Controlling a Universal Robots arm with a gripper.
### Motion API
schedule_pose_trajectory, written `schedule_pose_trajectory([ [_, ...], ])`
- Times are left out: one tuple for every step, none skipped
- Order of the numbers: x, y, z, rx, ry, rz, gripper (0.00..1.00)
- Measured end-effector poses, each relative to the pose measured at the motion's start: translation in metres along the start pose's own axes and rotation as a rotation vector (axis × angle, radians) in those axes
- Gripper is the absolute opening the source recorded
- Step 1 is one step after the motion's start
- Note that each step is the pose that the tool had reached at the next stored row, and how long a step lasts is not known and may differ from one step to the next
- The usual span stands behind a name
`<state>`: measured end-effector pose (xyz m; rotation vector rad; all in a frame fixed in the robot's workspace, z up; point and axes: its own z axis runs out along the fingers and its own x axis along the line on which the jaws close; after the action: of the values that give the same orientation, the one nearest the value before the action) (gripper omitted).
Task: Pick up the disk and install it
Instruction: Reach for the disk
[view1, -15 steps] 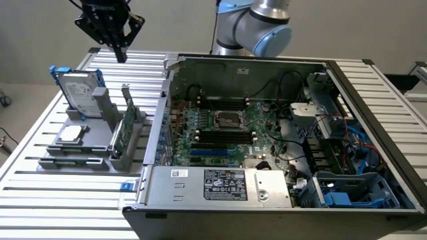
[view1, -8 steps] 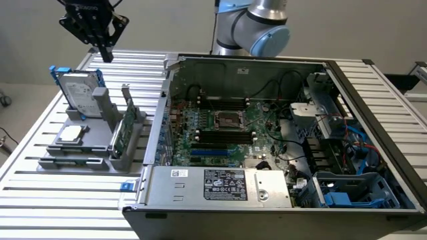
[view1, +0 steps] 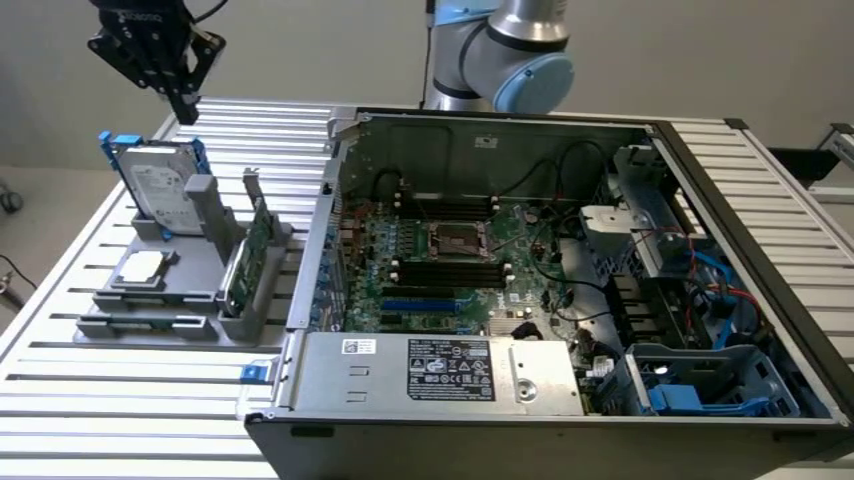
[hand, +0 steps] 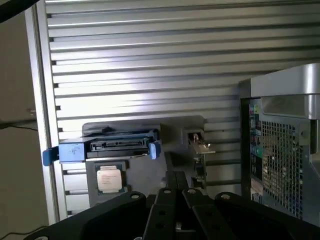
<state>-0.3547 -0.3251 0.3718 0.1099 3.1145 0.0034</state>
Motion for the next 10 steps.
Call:
schedule_pose_trajectory([
  [0.005, 0.0017, 0.0010, 0.0017, -0.0001, 0.000, 0.11],
  [0.010, 0.0032, 0.0020, 0.0031, -0.0001, 0.000, 0.11],
  [0.014, 0.0047, 0.0031, 0.0043, -0.0003, 0.000, 0.11],
  [0.019, 0.0063, 0.0041, 0.0056, -0.0003, 0.000, 0.11],
  [0.024, 0.0079, 0.0051, 0.0067, -0.0004, 0.000, 0.11],
  [0.028, 0.0094, 0.0061, 0.0079, -0.0004, 0.000, 0.11],
  [0.033, 0.0108, 0.0071, 0.0090, -0.0005, 0.000, 0.11],
  [0.038, 0.0124, 0.0081, 0.0101, -0.0007, 0.000, 0.11],
  [0.042, 0.0138, 0.0090, 0.0112, -0.0007, 0.000, 0.11],
  [0.047, 0.0151, 0.0098, 0.0125, -0.0008, 0.000, 0.11],
])
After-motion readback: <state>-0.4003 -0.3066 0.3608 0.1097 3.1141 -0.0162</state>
